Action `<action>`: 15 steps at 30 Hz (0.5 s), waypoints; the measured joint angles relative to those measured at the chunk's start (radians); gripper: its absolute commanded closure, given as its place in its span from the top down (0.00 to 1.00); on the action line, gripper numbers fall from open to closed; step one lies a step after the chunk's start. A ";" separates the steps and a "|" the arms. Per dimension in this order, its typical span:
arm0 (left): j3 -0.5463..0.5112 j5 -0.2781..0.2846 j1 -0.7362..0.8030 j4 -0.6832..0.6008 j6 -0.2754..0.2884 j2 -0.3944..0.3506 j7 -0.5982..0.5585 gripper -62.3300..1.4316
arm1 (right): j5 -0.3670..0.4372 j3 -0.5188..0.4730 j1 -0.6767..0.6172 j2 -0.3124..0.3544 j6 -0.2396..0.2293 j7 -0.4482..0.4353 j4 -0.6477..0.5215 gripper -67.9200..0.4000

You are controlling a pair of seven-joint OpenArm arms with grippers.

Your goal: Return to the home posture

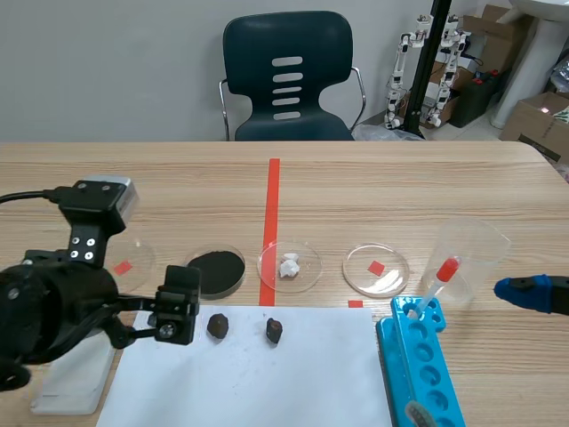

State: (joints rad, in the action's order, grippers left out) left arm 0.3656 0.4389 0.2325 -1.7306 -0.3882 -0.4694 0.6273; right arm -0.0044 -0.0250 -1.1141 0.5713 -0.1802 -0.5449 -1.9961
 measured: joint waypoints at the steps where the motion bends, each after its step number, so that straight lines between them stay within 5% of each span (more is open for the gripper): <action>1: -0.031 0.000 0.034 -0.010 0.045 -0.004 -0.038 1.00 | 0.000 0.000 0.000 0.000 0.000 0.000 0.000 0.96; 8: -0.226 -0.004 0.246 -0.094 0.332 -0.003 -0.262 1.00 | 0.000 0.000 0.000 0.000 0.000 0.000 0.000 0.96; 15: -0.339 -0.007 0.437 -0.187 0.474 -0.002 -0.458 1.00 | 0.000 0.000 0.000 0.000 0.000 0.000 0.000 0.96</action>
State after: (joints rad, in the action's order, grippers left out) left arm 0.0269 0.4316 0.6693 -1.9179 0.0860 -0.4709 0.1696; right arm -0.0044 -0.0250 -1.1141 0.5713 -0.1799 -0.5449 -1.9961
